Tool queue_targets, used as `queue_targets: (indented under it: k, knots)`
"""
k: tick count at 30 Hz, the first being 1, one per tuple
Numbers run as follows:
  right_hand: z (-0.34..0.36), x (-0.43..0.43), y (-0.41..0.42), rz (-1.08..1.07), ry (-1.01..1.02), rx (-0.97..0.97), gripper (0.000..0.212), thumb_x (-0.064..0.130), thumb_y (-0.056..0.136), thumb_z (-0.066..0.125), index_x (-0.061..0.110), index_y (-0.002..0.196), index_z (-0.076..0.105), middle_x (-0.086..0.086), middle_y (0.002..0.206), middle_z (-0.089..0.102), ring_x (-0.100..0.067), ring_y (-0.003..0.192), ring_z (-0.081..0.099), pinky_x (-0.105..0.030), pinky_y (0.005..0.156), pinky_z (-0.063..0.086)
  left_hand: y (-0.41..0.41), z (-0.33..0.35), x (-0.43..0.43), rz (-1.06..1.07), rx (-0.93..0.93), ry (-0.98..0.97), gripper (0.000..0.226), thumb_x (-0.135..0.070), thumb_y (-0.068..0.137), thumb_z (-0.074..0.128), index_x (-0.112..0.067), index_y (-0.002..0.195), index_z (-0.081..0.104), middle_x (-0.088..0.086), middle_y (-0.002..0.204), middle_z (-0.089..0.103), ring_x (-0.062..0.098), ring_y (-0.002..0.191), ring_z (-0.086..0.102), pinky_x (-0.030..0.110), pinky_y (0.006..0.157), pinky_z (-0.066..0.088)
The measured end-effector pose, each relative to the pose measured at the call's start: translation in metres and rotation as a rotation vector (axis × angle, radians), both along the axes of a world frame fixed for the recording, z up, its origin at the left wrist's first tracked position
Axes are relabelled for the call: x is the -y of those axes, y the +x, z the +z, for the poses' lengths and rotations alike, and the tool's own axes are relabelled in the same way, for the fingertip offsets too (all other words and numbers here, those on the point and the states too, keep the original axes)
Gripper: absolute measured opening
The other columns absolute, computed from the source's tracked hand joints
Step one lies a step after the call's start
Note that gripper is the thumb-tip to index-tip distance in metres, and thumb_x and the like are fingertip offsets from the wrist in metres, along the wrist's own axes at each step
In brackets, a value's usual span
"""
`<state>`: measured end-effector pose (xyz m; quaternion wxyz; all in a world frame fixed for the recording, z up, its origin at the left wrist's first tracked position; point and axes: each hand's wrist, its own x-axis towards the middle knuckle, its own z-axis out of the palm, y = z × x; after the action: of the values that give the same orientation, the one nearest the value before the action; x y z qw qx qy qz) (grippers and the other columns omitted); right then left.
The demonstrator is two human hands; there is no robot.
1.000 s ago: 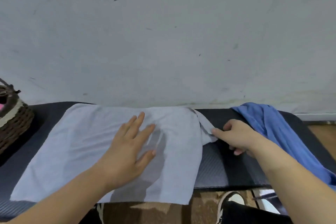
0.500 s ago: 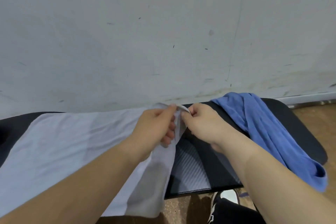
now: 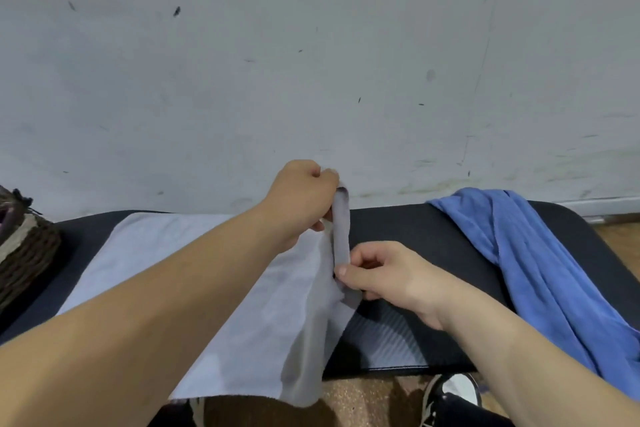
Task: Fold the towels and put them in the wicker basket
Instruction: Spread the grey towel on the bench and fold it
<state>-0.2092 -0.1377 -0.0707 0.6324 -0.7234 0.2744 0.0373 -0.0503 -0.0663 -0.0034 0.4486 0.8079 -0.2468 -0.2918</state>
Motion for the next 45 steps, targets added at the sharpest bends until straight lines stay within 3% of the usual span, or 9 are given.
queue_targets:
  k: [5,11,17,23,27,29,33,36,45]
  knots:
    - [0.017,0.008,-0.014,-0.156,0.158,0.152,0.034,0.029,0.101,0.061,0.014,0.073,0.050,-0.006,0.072,0.051,-0.020,0.072,0.047,-0.032,0.076,0.040,0.001,-0.002,0.000,0.026,-0.031,-0.012,0.024,-0.025,0.104,0.047,-0.010,0.089,0.058,0.019,0.082,0.075,0.030,0.070,0.076,0.028,0.050,0.051]
    - [0.020,0.024,-0.049,-0.231,-0.205,-0.237,0.043,0.052,0.100,0.055,0.010,0.092,0.051,-0.006,0.069,0.057,-0.020,0.052,0.053,-0.030,0.046,0.051,-0.006,-0.025,0.030,-0.067,-0.045,0.006,0.036,-0.033,0.103,0.053,0.000,0.099,0.066,0.010,0.087,0.069,0.019,0.072,0.066,0.032,0.062,0.056]
    - [0.015,0.041,-0.073,-0.038,-0.507,-0.615,0.041,0.057,0.098,0.052,0.017,0.111,0.051,-0.004,0.095,0.065,-0.023,0.068,0.070,-0.040,0.064,0.065,-0.030,-0.085,0.022,-0.473,0.381,0.332,0.046,-0.041,0.098,0.060,-0.020,0.139,0.059,-0.004,0.138,0.059,0.018,0.127,0.056,0.033,0.109,0.043]
    - [0.007,0.041,-0.060,-0.031,-0.582,-0.275,0.020,0.045,0.093,0.065,0.028,0.083,0.066,0.009,0.077,0.067,-0.008,0.073,0.063,-0.035,0.073,0.057,-0.037,-0.111,0.018,-0.611,0.763,0.308,0.037,-0.047,0.094,0.052,-0.019,0.117,0.060,-0.002,0.120,0.059,0.023,0.114,0.050,0.038,0.101,0.044]
    - [0.003,0.034,-0.050,0.196,-0.525,-0.327,0.026,0.045,0.096,0.064,0.037,0.120,0.070,0.016,0.101,0.066,-0.010,0.096,0.064,-0.025,0.081,0.051,-0.040,-0.113,0.029,-0.647,0.728,0.312,0.017,-0.027,0.097,0.047,-0.017,0.106,0.056,0.002,0.117,0.059,0.025,0.111,0.047,0.044,0.102,0.044]
    - [0.004,0.034,-0.049,0.297,-0.546,-0.482,0.048,0.052,0.098,0.056,0.037,0.143,0.053,0.009,0.135,0.058,-0.020,0.122,0.058,-0.032,0.098,0.050,-0.042,-0.110,0.037,-0.730,0.616,0.271,0.040,-0.014,0.098,0.043,-0.018,0.136,0.055,0.001,0.148,0.051,0.025,0.138,0.039,0.044,0.118,0.033]
    - [0.003,0.049,-0.056,0.119,-0.636,-0.605,0.049,0.062,0.096,0.049,0.020,0.121,0.051,0.005,0.112,0.063,-0.021,0.102,0.062,-0.040,0.084,0.054,-0.048,-0.098,0.050,-0.604,0.610,0.097,0.066,-0.003,0.101,0.042,-0.025,0.161,0.028,-0.008,0.172,0.013,0.011,0.157,0.012,0.028,0.127,0.015]
    - [-0.001,0.053,-0.060,0.039,-0.648,-0.584,0.044,0.063,0.097,0.048,0.020,0.090,0.050,0.004,0.089,0.060,-0.019,0.085,0.061,-0.039,0.078,0.053,-0.047,-0.100,0.044,-0.527,0.699,0.048,0.063,-0.011,0.101,0.049,-0.020,0.160,0.032,-0.004,0.172,0.014,0.015,0.157,0.014,0.030,0.127,0.018]
    - [0.003,0.047,-0.059,0.093,-0.691,-0.639,0.052,0.071,0.088,0.056,0.025,0.109,0.048,0.002,0.122,0.050,-0.022,0.112,0.055,-0.039,0.086,0.054,-0.048,-0.120,0.049,-0.856,0.775,0.525,0.081,-0.071,0.098,0.032,-0.040,0.162,-0.006,-0.003,0.171,-0.021,0.025,0.157,-0.022,0.051,0.127,-0.006]
